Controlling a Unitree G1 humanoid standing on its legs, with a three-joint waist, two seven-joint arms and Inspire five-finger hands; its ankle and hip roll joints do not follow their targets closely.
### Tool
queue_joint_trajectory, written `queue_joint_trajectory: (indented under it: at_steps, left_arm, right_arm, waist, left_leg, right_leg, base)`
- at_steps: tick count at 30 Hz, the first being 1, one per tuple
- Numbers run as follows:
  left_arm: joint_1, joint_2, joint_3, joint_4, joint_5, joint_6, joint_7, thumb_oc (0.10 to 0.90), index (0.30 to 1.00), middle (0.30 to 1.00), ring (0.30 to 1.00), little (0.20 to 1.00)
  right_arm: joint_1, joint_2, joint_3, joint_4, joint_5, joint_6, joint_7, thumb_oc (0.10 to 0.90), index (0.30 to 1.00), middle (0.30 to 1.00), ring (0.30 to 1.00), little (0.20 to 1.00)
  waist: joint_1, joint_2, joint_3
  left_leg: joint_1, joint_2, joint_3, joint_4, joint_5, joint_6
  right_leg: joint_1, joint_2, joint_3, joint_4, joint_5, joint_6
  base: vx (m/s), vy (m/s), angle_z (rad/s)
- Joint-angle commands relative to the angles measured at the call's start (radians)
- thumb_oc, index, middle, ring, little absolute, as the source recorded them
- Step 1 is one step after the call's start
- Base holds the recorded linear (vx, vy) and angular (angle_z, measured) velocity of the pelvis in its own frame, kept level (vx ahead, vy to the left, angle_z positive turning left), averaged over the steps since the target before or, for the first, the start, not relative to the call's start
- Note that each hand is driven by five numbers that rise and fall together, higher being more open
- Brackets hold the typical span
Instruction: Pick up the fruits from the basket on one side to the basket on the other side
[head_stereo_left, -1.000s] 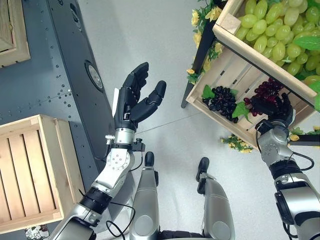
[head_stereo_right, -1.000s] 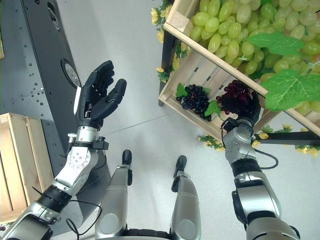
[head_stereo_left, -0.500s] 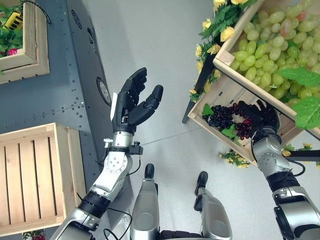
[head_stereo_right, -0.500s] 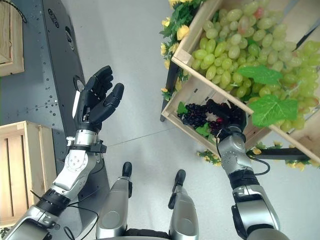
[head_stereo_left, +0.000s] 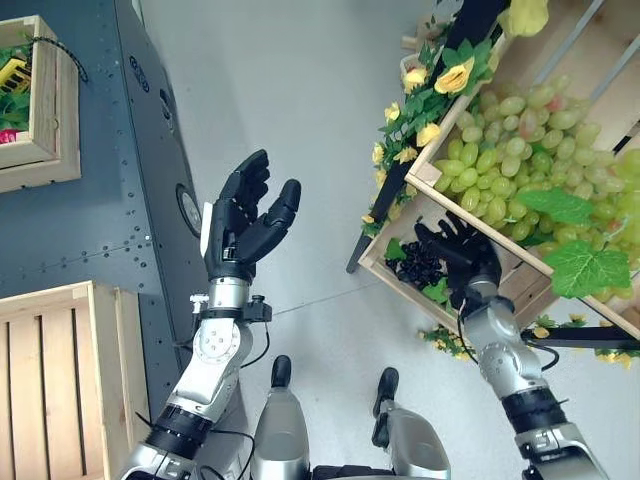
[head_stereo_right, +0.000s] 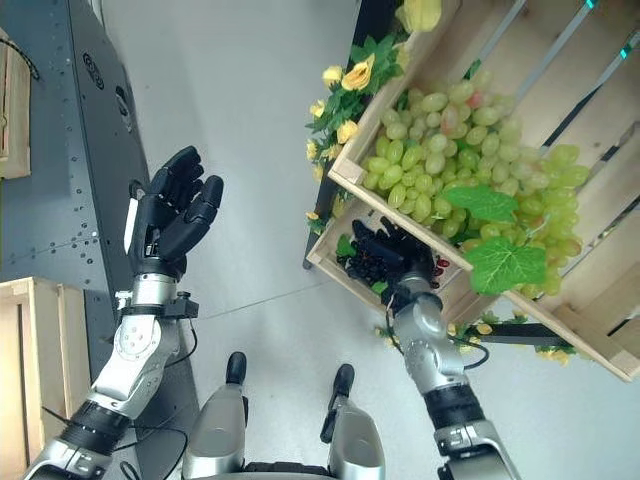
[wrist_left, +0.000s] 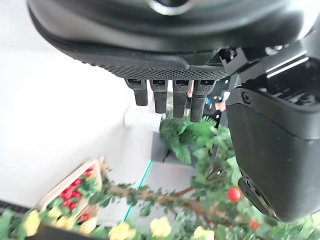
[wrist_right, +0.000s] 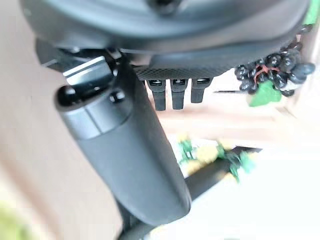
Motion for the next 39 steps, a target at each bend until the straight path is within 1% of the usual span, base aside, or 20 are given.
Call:
queue_joint_trajectory:
  at_steps: [1, 2, 4, 7, 11, 14, 15, 16, 20, 22, 24, 26, 28, 30, 31, 32, 34, 36, 37, 39]
  left_arm:
    - [0.064, -0.063, 0.014, -0.067, 0.052, -0.042, 0.024, 0.800, 0.900, 0.900, 0.900, 0.900]
    - [0.068, -0.067, 0.019, -0.064, 0.066, -0.022, 0.025, 0.800, 0.900, 0.900, 0.900, 0.900]
    - [0.071, -0.068, 0.020, -0.060, 0.072, -0.019, 0.025, 0.800, 0.900, 0.900, 0.900, 0.900]
    - [0.075, -0.071, 0.026, -0.043, 0.079, 0.006, 0.025, 0.800, 0.900, 0.900, 0.900, 0.900]
    - [0.075, -0.070, 0.029, -0.031, 0.093, 0.035, 0.020, 0.800, 0.900, 0.900, 0.900, 0.900]
    - [0.082, -0.063, 0.040, -0.021, 0.090, 0.057, 0.008, 0.800, 0.900, 0.900, 0.900, 0.900]
    - [0.089, -0.057, 0.048, -0.022, 0.095, 0.079, -0.004, 0.800, 0.900, 0.900, 0.900, 0.900]
    - [0.091, -0.055, 0.050, -0.022, 0.094, 0.082, -0.006, 0.800, 0.900, 0.900, 0.900, 0.900]
    - [0.112, -0.037, 0.080, -0.017, 0.072, 0.109, -0.034, 0.800, 0.900, 0.900, 0.900, 0.900]
    - [0.119, -0.034, 0.084, -0.006, 0.046, 0.125, -0.050, 0.800, 0.900, 0.900, 0.900, 0.900]
    - [0.117, -0.034, 0.081, 0.002, 0.025, 0.132, -0.058, 0.800, 0.900, 0.900, 0.900, 0.900]
    - [0.106, -0.034, 0.072, 0.023, 0.010, 0.129, -0.070, 0.800, 0.900, 0.900, 0.900, 0.900]
    - [0.093, -0.037, 0.055, 0.039, -0.034, 0.134, -0.076, 0.800, 0.900, 0.900, 0.900, 0.900]
    - [0.076, -0.048, 0.042, 0.053, -0.071, 0.151, -0.075, 0.800, 0.900, 0.900, 0.900, 0.900]
    - [0.070, -0.059, 0.034, 0.060, -0.106, 0.166, -0.063, 0.800, 0.900, 0.900, 0.900, 0.900]
    - [0.070, -0.065, 0.031, 0.063, -0.126, 0.170, -0.062, 0.800, 0.900, 0.900, 0.900, 0.900]
    - [0.080, -0.095, 0.027, 0.084, -0.175, 0.172, -0.075, 0.800, 0.900, 0.900, 0.900, 0.900]
    - [0.090, -0.117, 0.024, 0.089, -0.219, 0.147, -0.099, 0.800, 0.900, 0.900, 0.900, 0.900]
    - [0.089, -0.121, 0.017, 0.102, -0.238, 0.147, -0.122, 0.800, 0.900, 0.900, 0.900, 0.900]
    - [0.081, -0.127, -0.002, 0.129, -0.287, 0.145, -0.168, 0.800, 0.900, 0.900, 0.900, 0.900]
  right_arm:
    - [0.062, -0.033, 0.007, -0.071, -0.093, -0.146, 0.148, 0.800, 0.900, 0.900, 0.900, 0.900]
    - [0.082, -0.026, 0.022, -0.089, -0.115, -0.157, 0.172, 0.800, 0.900, 0.900, 0.900, 0.900]
    - [0.090, -0.026, 0.027, -0.096, -0.112, -0.165, 0.186, 0.800, 0.900, 0.900, 0.900, 0.900]
    - [0.112, -0.012, 0.049, -0.115, -0.109, -0.200, 0.273, 0.800, 0.900, 0.900, 0.900, 0.900]
    - [0.120, 0.004, 0.076, -0.117, -0.093, -0.209, 0.340, 0.800, 0.900, 0.900, 0.900, 0.900]
    - [0.134, 0.023, 0.097, -0.094, -0.074, -0.186, 0.424, 0.800, 0.900, 0.900, 0.900, 0.900]
    - [0.143, 0.025, 0.114, -0.090, -0.066, -0.154, 0.473, 0.800, 0.900, 0.900, 0.900, 0.900]
    - [0.145, 0.024, 0.117, -0.090, -0.067, -0.150, 0.481, 0.800, 0.900, 0.900, 0.900, 0.900]
    - [0.154, 0.012, 0.141, -0.061, -0.008, -0.111, 0.623, 0.800, 0.900, 0.900, 0.900, 0.900]
    - [0.155, 0.006, 0.162, -0.058, 0.015, -0.097, 0.689, 0.800, 0.900, 0.900, 0.900, 0.900]
    - [0.154, -0.002, 0.174, -0.055, 0.019, -0.094, 0.716, 0.800, 0.900, 0.900, 0.900, 0.900]
    - [0.150, -0.025, 0.195, -0.044, 0.035, -0.094, 0.774, 0.800, 0.900, 0.900, 0.900, 0.900]
    - [0.143, -0.036, 0.205, -0.030, 0.049, -0.100, 0.775, 0.800, 0.900, 0.900, 0.900, 0.900]
    - [0.136, -0.038, 0.205, -0.006, 0.069, -0.112, 0.761, 0.800, 0.900, 0.900, 0.900, 0.900]
    - [0.135, -0.033, 0.200, 0.003, 0.085, -0.112, 0.732, 0.800, 0.900, 0.900, 0.900, 0.900]
    - [0.136, -0.029, 0.195, 0.004, 0.084, -0.110, 0.714, 0.800, 0.900, 0.900, 0.900, 0.900]
    - [0.144, -0.030, 0.179, 0.005, 0.068, -0.115, 0.644, 0.800, 0.900, 0.900, 0.900, 0.900]
    - [0.144, -0.042, 0.173, 0.002, 0.030, -0.124, 0.658, 0.800, 0.900, 0.900, 0.900, 0.900]
    - [0.146, -0.051, 0.178, 0.003, 0.005, -0.136, 0.657, 0.800, 0.900, 0.900, 0.900, 0.900]
    - [0.144, -0.072, 0.188, 0.004, 0.001, -0.136, 0.653, 0.800, 0.900, 0.900, 0.900, 0.900]
  waist:
    - [-0.008, 0.059, -0.267]
    - [-0.006, 0.063, -0.280]
    - [-0.006, 0.065, -0.288]
    - [-0.003, 0.071, -0.315]
    - [-0.001, 0.075, -0.328]
    - [0.005, 0.077, -0.339]
    - [0.008, 0.077, -0.344]
    - [0.009, 0.076, -0.345]
    - [0.021, 0.071, -0.356]
    - [0.024, 0.071, -0.365]
    - [0.022, 0.072, -0.368]
    - [0.013, 0.077, -0.379]
    - [-0.003, 0.085, -0.388]
    - [-0.010, 0.082, -0.390]
    - [-0.014, 0.075, -0.386]
    - [-0.013, 0.071, -0.388]
    - [-0.014, 0.060, -0.372]
    - [-0.020, 0.061, -0.348]
    - [-0.023, 0.060, -0.337]
    - [-0.030, 0.054, -0.325]
  left_leg:
    - [0.035, -0.050, 0.023, -0.168, 0.065, 0.074]
    - [0.049, -0.055, 0.022, -0.191, 0.067, 0.078]
    - [0.056, -0.058, 0.021, -0.204, 0.070, 0.080]
    - [0.062, -0.077, 0.016, -0.218, 0.058, 0.090]
    - [0.065, -0.101, 0.018, -0.218, 0.044, 0.105]
    - [0.065, -0.120, 0.016, -0.218, 0.032, 0.117]
    - [0.065, -0.129, 0.017, -0.218, 0.029, 0.123]
    - [0.065, -0.131, 0.017, -0.218, 0.028, 0.124]
    - [0.065, -0.138, 0.022, -0.218, 0.024, 0.125]
    - [0.059, -0.129, 0.024, -0.218, 0.031, 0.119]
    - [0.055, -0.124, 0.022, -0.218, 0.035, 0.119]
    - [0.046, -0.105, 0.004, -0.218, 0.046, 0.116]
    - [0.037, -0.085, -0.018, -0.218, 0.067, 0.114]
    - [0.027, -0.077, -0.042, -0.217, 0.084, 0.109]
    - [0.018, -0.071, -0.063, -0.210, 0.094, 0.099]
    - [0.007, -0.070, -0.075, -0.204, 0.099, 0.093]
    - [-0.043, -0.039, -0.112, -0.188, 0.141, 0.052]
    - [-0.089, 0.000, -0.119, -0.203, 0.195, 0.022]
    - [-0.107, 0.009, -0.114, -0.202, 0.205, 0.019]
    - [-0.120, -0.002, -0.093, -0.158, 0.181, 0.025]
  right_leg:
    - [0.035, -0.010, -0.036, -0.010, -0.008, -0.008]
    - [0.037, -0.018, -0.041, -0.016, 0.001, 0.001]
    - [0.036, -0.023, -0.042, -0.019, 0.007, 0.006]
    - [0.021, -0.049, -0.048, -0.013, 0.039, 0.019]
    - [-0.003, -0.078, -0.043, 0.003, 0.078, 0.031]
    - [-0.018, -0.103, -0.035, 0.004, 0.117, 0.042]
    - [-0.026, -0.116, -0.030, 0.002, 0.142, 0.050]
    - [-0.029, -0.117, -0.029, 0.001, 0.147, 0.051]
    - [-0.047, -0.127, -0.053, -0.001, 0.192, 0.065]
    - [-0.048, -0.105, -0.060, 0.000, 0.175, 0.059]
    - [-0.052, -0.096, -0.052, 0.011, 0.162, 0.054]
    - [-0.062, -0.056, -0.006, 0.070, 0.095, 0.034]
    - [-0.067, 0.018, 0.053, 0.146, -0.025, 0.009]
    - [-0.051, 0.057, 0.080, 0.142, -0.084, -0.014]
    - [-0.038, 0.086, 0.092, 0.121, -0.099, -0.040]
    - [-0.036, 0.095, 0.091, 0.112, -0.100, -0.049]
    - [-0.024, 0.129, 0.094, 0.074, -0.091, -0.081]
    - [-0.010, 0.152, 0.088, 0.034, -0.080, -0.103]
    - [-0.003, 0.156, 0.081, 0.020, -0.075, -0.107]
    - [0.003, 0.153, 0.064, 0.006, -0.073, -0.112]
  base:
    - [0.06, 0.212, 0.04]
    - [0.03, 0.116, 0.05]
    - [0.02, 0.116, 0.10]
    - [0.00, 0.163, 0.15]
    - [-0.03, 0.151, 0.10]
    - [-0.03, 0.114, 0.04]
    - [-0.03, 0.109, 0.04]
    - [-0.02, 0.074, 0.02]
    - [-0.01, -0.009, -0.03]
    - [-0.04, -0.089, -0.11]
    - [-0.07, -0.146, -0.02]
    - [-0.11, -0.238, 0.08]
    - [-0.13, -0.293, 0.38]
    - [-0.14, -0.348, 0.51]
    - [-0.14, -0.347, 0.42]
    - [-0.20, -0.463, 0.40]
    - [-0.24, -0.446, 0.43]
    - [-0.30, -0.349, 0.53]
    - [-0.26, -0.253, 0.47]
    - [-0.19, -0.155, 0.36]
